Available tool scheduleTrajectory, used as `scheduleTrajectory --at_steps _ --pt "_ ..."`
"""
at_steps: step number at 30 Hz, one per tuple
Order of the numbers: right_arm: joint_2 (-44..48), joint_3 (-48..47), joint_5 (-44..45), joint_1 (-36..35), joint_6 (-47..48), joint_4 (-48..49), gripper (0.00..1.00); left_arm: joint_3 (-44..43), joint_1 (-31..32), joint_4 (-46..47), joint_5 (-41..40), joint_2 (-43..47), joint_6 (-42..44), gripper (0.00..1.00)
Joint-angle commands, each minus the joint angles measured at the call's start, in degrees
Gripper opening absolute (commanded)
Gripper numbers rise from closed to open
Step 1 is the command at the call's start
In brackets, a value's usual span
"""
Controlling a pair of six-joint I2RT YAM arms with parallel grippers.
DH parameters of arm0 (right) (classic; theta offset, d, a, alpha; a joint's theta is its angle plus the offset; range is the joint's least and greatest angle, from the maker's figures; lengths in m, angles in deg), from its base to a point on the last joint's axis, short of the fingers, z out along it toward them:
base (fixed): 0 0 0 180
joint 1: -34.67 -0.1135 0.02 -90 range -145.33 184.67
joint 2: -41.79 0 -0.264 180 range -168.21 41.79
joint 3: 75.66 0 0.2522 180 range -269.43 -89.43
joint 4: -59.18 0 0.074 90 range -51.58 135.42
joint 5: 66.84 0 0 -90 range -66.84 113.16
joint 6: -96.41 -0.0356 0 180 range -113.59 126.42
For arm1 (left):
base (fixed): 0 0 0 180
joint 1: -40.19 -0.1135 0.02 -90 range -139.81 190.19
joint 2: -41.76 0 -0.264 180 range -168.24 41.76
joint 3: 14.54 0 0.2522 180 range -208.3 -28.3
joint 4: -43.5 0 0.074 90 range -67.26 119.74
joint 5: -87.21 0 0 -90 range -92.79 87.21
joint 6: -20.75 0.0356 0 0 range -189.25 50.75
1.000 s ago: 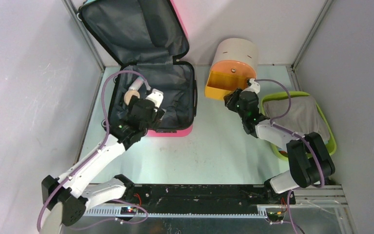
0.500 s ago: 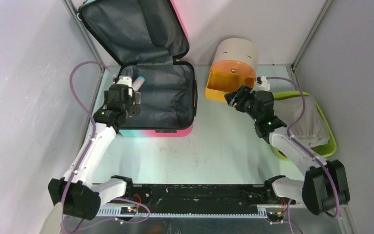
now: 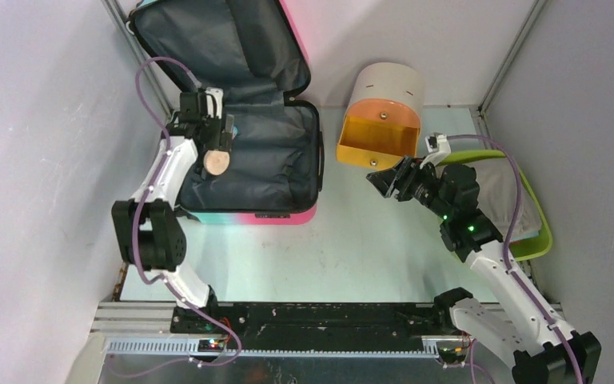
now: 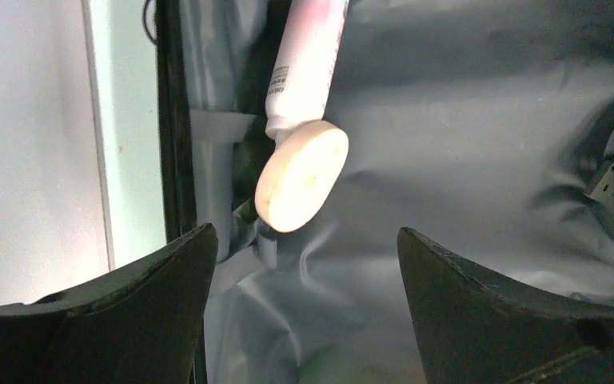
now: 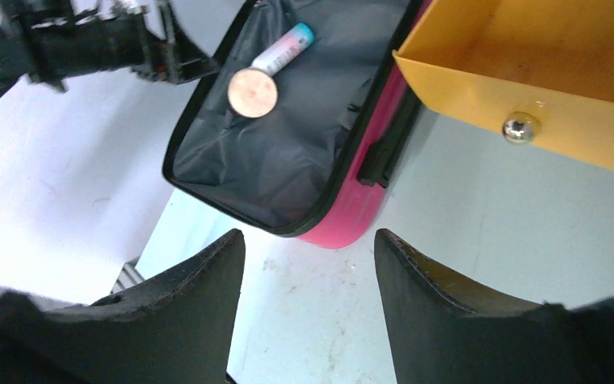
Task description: Open, take out, and arrange the luggage
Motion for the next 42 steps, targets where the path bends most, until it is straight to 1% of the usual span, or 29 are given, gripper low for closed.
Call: scheduleTrajectory --at_steps 1,3,4,6,8,12,13,14,15,17,18,19,20,21,22,23,24,26,28,30,32,34,36,39,40,41,42 --pt "2.1 -0.3 -4.8 -0.3 0.6 -0.4 0.63 -7.8 -1.2 -1.9 3.4 -7.7 2.7 0.88" --pt "2.3 -0.2 -5.5 -0.3 0.7 -0.9 0.63 -11.9 -2.5 -4.7 2.1 -12.5 2.9 0.85" --pt "2.3 -0.2 -5.9 -0.3 0.8 -1.4 0.63 -14.6 -3.4 -5.8 2.5 -15.2 3.0 0.83" --pt "2.4 -0.2 -6.4 -0.2 1.0 -2.2 0.63 -16.1 -4.6 -7.3 4.9 -17.6 2.3 0.80" --pt "2.8 -0.2 -6.3 -0.2 1.2 -2.8 0.63 -16.0 -5.1 -7.4 5.9 -18.9 1.4 0.79" --pt "3.6 -0.3 -6.1 0.3 1.3 -2.5 0.63 -15.9 -5.3 -7.8 5.1 -21.7 1.9 0.80" --pt "3.7 -0.3 -6.3 0.4 1.2 -2.0 0.63 -15.9 -5.3 -7.8 5.6 -22.1 2.6 0.78" --pt "3.9 -0.3 -6.4 0.6 1.0 -1.7 0.63 -15.8 -5.4 -7.6 8.1 -22.6 2.9 0.77" --pt "3.9 -0.3 -7.0 0.7 0.9 -1.2 0.63 -15.6 -5.5 -7.4 9.3 -22.7 3.3 0.73" --pt "4.2 -0.3 -7.1 1.0 0.6 -0.9 0.63 -15.7 -5.5 -7.4 11.2 -22.5 3.1 0.60" --pt "4.4 -0.3 -6.9 1.0 0.6 -1.1 0.63 -16.3 -5.6 -7.8 11.6 -22.2 2.8 0.48" --pt "4.5 -0.3 -6.4 1.0 0.5 -1.5 0.63 -16.7 -5.5 -8.1 11.4 -21.8 2.7 0.42" --pt "4.6 -0.3 -6.3 1.0 0.5 -1.8 0.63 -17.2 -5.4 -8.5 11.2 -20.9 2.5 0.33" --pt "4.7 -0.2 -6.0 1.0 0.4 -2.2 0.63 -17.3 -5.3 -8.7 10.6 -19.6 2.4 0.29" --pt "4.7 -0.2 -6.0 1.0 0.3 -2.5 0.63 -17.2 -5.2 -8.9 10.4 -18.9 2.1 0.22" --pt "4.7 -0.2 -6.2 1.0 -0.2 -2.9 0.63 -17.1 -5.1 -9.2 10.1 -17.3 1.9 0.18" --pt "4.9 -0.2 -6.6 1.0 -0.7 -3.1 0.63 -17.0 -5.1 -9.7 10.2 -16.6 1.5 0.10" --pt "5.1 -0.2 -7.2 1.1 -2.3 -2.8 0.63 -16.9 -4.9 -11.1 10.6 -14.3 0.7 0.03" --pt "5.0 -0.3 -7.6 1.1 -3.6 -1.8 0.63 -16.3 -4.5 -12.6 10.7 -12.1 -0.4 0.02" --pt "4.9 -0.2 -7.8 1.0 -5.0 -1.1 0.63 -15.3 -3.9 -13.7 11.1 -9.7 -1.3 0.02" --pt "4.8 -0.3 -7.6 1.1 -6.0 -0.8 0.63 -14.0 -3.2 -14.7 13.1 -7.1 -1.6 0.04" --pt "4.7 -0.2 -7.9 1.1 -6.5 -0.9 0.63 -12.1 -2.8 -14.8 17.7 -4.4 -1.8 0.06" --pt "4.8 -0.3 -8.1 0.7 -6.3 -0.9 0.63 -9.9 -2.6 -14.1 26.1 -1.4 -3.2 0.07" --pt "4.9 -0.3 -5.4 -0.7 -5.1 -1.1 0.64 -6.6 -2.2 -11.8 34.4 2.7 -7.1 0.08" --pt "4.9 -0.3 -5.2 -1.3 -4.5 -0.8 0.64 -5.8 -2.1 -11.0 39.4 4.5 -8.3 0.09" --pt "4.6 -0.2 -5.0 -1.6 -4.3 -0.5 0.65 -3.7 -2.0 -8.6 41.8 5.4 -11.0 0.10" --pt "4.2 -0.2 -5.0 -2.2 -4.0 0.3 0.65 -2.5 -2.0 -7.3 47.4 7.1 -12.3 0.10"
